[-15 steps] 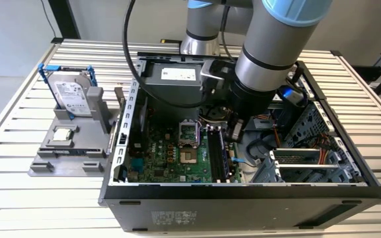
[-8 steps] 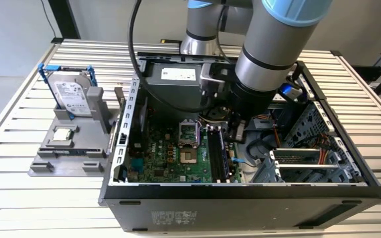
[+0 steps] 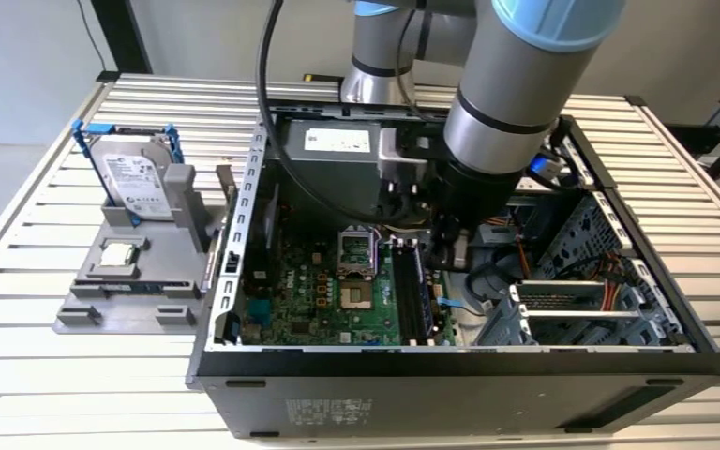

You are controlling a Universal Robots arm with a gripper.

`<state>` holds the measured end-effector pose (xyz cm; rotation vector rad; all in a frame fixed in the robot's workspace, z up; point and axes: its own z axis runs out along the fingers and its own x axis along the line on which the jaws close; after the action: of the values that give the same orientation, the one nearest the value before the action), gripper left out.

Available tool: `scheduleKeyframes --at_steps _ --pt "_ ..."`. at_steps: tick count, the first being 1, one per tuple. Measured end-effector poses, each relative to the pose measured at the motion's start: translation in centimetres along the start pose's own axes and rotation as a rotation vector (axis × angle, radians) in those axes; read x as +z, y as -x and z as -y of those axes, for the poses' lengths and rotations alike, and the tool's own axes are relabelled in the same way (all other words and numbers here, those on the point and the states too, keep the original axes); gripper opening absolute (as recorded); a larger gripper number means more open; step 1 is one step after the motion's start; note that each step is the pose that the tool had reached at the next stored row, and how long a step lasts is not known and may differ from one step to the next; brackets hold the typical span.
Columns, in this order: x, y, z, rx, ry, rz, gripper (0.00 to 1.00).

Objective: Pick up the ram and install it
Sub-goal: 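Press down the ram until it locks into place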

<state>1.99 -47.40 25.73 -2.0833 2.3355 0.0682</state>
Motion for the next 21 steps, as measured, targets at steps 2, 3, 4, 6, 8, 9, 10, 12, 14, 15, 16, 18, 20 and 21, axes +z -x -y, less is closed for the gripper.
scheduleKeyframes --at_steps 2,3,4,6,8,9,10,12,14,15,16,18,20,21 --pt "0.1 0.0 0.01 -0.026 -0.004 -0.0001 0.0" --pt "0.16 -0.01 0.01 -0.031 -0.0055 0.0 0.0" --pt "0.25 -0.01 0.01 -0.032 -0.0057 0.0 0.0" --pt "0.48 -0.02 0.01 -0.032 -0.0057 0.0 0.0" --pt "0.84 -0.03 0.01 -0.032 -0.0058 -0.0001 0.0" --pt "1.01 -0.04 0.01 -0.032 -0.0058 -0.0001 0.0" --pt "1.2 -0.05 0.02 -0.032 -0.0058 -0.0001 0.0" --pt "1.57 -0.06 0.02 -0.032 -0.0058 0.0 0.0" --pt "1.93 -0.08 -0.05 -0.032 -0.0058 -0.0001 0.0" --pt "2.11 -0.09 -0.06 -0.032 -0.0058 -0.0001 0.0" --pt "2.29 -0.1 -0.07 -0.032 -0.0058 0.0 0.0" --pt "2.57 -0.11 -0.08 -0.032 -0.0058 0.0001 0.0" --pt "2.57 -0.11 -0.08 -0.032 -0.0053 -0.0002 0.0" --pt "2.59 -0.11 -0.08 -0.032 -0.0053 -0.0002 0.0"
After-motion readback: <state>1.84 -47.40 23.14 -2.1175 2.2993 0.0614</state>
